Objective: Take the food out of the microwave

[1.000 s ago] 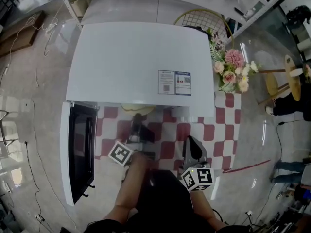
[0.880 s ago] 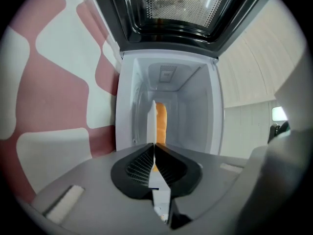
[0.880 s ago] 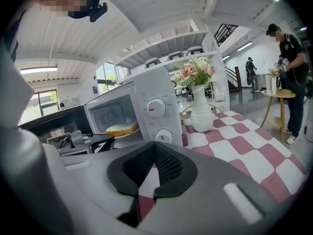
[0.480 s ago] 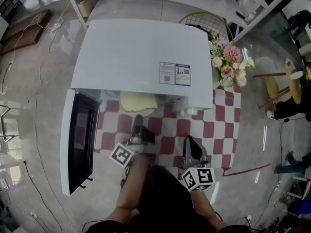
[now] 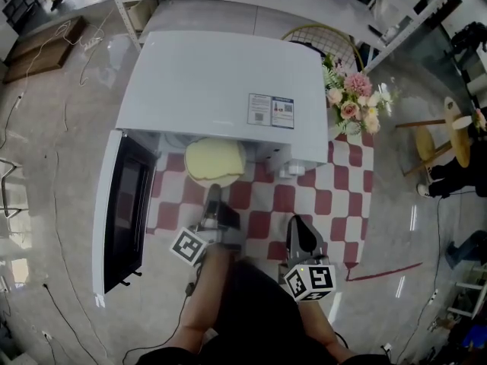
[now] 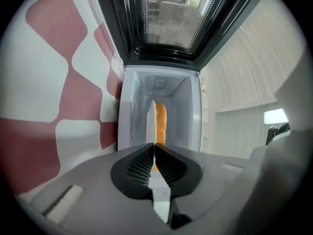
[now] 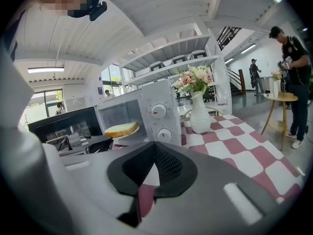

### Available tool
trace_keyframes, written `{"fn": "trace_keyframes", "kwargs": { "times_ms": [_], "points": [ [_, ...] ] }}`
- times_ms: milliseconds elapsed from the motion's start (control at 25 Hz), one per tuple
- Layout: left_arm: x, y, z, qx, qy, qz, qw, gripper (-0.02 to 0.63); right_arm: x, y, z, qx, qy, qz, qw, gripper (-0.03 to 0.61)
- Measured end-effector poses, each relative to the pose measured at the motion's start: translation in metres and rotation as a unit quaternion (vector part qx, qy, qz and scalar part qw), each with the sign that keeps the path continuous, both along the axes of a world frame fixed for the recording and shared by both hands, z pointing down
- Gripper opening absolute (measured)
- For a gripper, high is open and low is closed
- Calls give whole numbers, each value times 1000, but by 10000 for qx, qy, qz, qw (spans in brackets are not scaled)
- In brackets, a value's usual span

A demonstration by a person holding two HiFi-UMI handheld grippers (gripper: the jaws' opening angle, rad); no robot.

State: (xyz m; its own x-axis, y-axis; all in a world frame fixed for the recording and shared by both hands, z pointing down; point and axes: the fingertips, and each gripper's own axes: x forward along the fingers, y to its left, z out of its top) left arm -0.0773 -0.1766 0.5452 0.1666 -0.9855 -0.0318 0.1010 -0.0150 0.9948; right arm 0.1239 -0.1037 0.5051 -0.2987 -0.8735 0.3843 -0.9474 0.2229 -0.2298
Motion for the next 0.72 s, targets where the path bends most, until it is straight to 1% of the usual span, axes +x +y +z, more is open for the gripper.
{"fn": "trace_keyframes", "kwargs": {
  "times_ms": [280,720],
  "points": [
    [2,12,-7,115,-3,-24,9999,20,1,7,-3,31,-50,-47,10000,0],
    [5,33,-10,139,101,-74,9998,21,4,23,-8,118,-90,-67,9999,1]
  ]
}}
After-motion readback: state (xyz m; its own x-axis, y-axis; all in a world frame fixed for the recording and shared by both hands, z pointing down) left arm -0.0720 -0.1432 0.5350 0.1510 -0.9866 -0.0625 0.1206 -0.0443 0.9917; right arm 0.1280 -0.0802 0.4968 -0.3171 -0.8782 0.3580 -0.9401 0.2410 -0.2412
